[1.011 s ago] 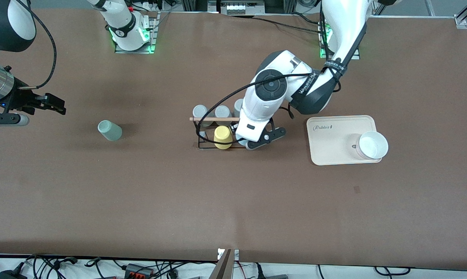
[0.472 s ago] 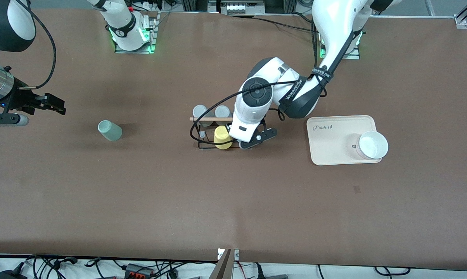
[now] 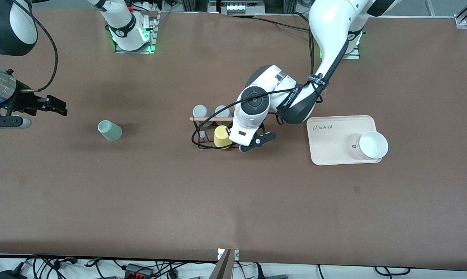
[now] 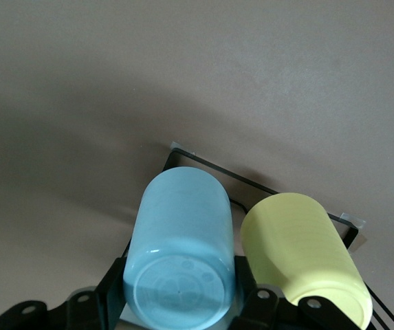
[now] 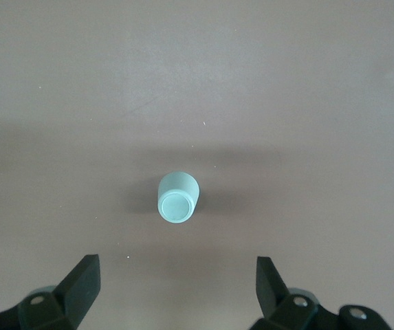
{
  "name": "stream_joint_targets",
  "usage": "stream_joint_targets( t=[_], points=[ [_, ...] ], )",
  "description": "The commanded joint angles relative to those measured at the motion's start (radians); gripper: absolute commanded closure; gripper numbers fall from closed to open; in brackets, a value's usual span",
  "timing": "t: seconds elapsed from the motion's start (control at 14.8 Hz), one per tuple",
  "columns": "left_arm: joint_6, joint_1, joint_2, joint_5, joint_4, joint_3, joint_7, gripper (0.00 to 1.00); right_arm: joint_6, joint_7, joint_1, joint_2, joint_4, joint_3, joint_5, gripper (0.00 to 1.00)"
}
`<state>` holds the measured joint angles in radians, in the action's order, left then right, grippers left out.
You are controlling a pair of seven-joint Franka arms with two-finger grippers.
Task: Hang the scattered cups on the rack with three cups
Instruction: 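Lower the light blue cup onto the rack peg beside the yellow cup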
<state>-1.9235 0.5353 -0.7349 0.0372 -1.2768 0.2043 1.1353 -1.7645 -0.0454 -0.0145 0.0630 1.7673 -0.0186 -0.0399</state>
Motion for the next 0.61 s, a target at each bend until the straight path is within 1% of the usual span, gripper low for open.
stream_joint_targets(
  t=[0.0,0.13,0.27,0.34,0.4,0.47,0.54],
  points=[
    [-0.011,0.011,-0.032,-0.013,0.028,-0.005,0.012,0.56,0.005,0.01,-0.005,0.009,-0.005,0.006,-0.012,0.0],
    [-0.017,0.012,-0.032,-0.011,0.028,-0.003,0.012,0.55,0.005,0.012,-0.005,0.014,-0.006,0.006,-0.012,0.0],
    [-0.017,0.014,-0.037,-0.01,0.028,-0.005,0.012,0.52,0.007,0.009,-0.002,0.021,-0.005,0.006,-0.012,0.0],
    [-0.017,0.014,-0.04,-0.008,0.028,-0.003,0.012,0.46,0.008,0.01,0.001,0.021,-0.005,0.005,-0.014,0.0],
    [-0.017,0.014,-0.041,-0.008,0.028,-0.003,0.012,0.36,0.005,0.012,-0.001,0.021,-0.005,0.006,-0.014,0.0],
    [-0.017,0.014,-0.04,-0.008,0.028,-0.003,0.012,0.27,0.001,0.012,-0.002,0.026,-0.002,0.006,-0.014,0.0],
    [-0.015,0.012,-0.034,-0.008,0.028,-0.003,0.012,0.25,-0.001,0.013,-0.004,0.028,0.003,0.006,-0.014,0.0]
  ],
)
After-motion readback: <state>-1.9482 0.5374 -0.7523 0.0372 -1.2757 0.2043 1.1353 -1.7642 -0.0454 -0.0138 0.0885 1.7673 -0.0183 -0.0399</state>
